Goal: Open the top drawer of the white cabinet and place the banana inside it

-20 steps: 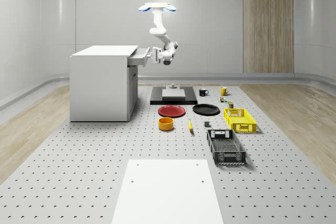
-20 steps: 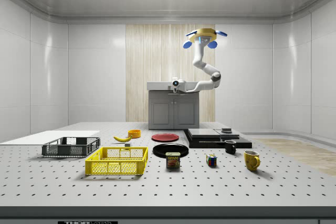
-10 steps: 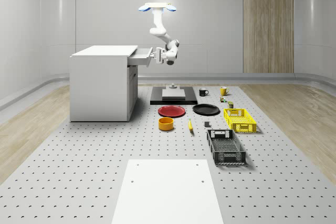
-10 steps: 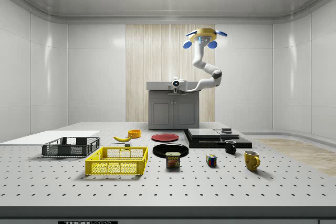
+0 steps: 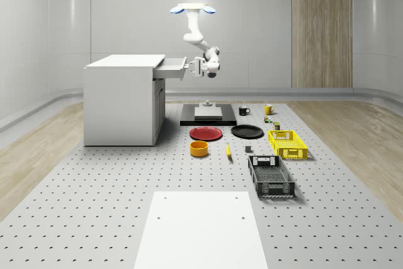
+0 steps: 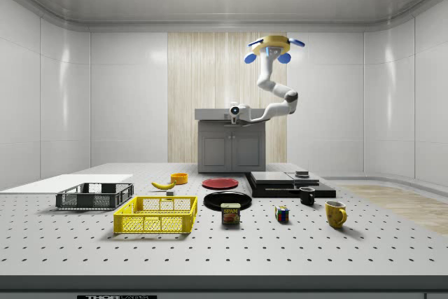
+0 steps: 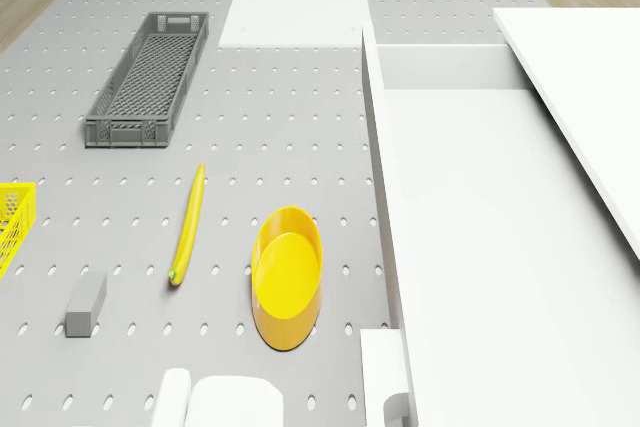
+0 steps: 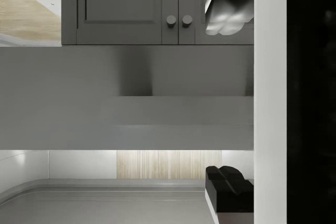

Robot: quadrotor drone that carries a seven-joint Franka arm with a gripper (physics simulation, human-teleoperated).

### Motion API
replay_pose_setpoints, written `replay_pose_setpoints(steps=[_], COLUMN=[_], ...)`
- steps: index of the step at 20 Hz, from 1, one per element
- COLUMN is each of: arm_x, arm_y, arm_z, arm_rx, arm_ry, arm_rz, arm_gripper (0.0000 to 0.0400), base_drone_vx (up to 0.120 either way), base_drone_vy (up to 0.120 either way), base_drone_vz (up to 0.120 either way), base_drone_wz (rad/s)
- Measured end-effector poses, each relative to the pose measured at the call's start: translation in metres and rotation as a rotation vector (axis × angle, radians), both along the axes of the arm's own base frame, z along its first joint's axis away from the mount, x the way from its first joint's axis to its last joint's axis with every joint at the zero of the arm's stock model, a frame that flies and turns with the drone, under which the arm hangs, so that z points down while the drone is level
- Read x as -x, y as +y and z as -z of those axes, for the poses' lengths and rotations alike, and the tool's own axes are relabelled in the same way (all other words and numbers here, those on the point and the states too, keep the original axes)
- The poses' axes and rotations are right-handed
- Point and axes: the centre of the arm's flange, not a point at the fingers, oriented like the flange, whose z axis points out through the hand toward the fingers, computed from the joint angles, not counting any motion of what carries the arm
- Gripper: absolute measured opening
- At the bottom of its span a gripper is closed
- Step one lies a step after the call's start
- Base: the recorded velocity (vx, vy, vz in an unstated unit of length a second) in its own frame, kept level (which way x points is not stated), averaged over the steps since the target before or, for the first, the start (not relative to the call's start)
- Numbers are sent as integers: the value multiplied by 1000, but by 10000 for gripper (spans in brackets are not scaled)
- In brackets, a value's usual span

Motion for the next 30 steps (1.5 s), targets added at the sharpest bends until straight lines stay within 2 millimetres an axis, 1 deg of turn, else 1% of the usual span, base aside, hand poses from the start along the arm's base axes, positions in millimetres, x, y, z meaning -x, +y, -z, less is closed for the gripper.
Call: replay_pose_setpoints(steps=[3,8,9,10,12,13,15,17,19,22,25,30], arm_x=[0,0,0,0,0,0,0,0,0,0,0,0], arm_y=[-2,-6,-12,-7,10,19,38,54,66,78,85,91], arm_z=[0,0,8,25,54,65,81,90,95,98,99,100], arm_rx=[-1,-20,-150,-318,-634,-771,-998,-1166,-1288,-1406,-1476,-1534], arm_ry=[0,1,7,5,0,-2,-3,-3,-3,-2,-1,0], arm_rz=[0,0,-5,-7,-8,-9,-10,-10,-8,-6,-5,-3], arm_gripper=[389,397,399,400,400,400,400,400,400,400,400,400], base_drone_vx=[120,120,120,120,120,120,120,120,120,120,120,120], base_drone_vy=[120,120,120,120,120,120,120,120,120,120,120,120], base_drone_vz=[0,0,0,0,0,0,0,0,0,0,0,-112], base_drone_wz=[0,0,0,0,0,0,0,0,0,0,0,0])
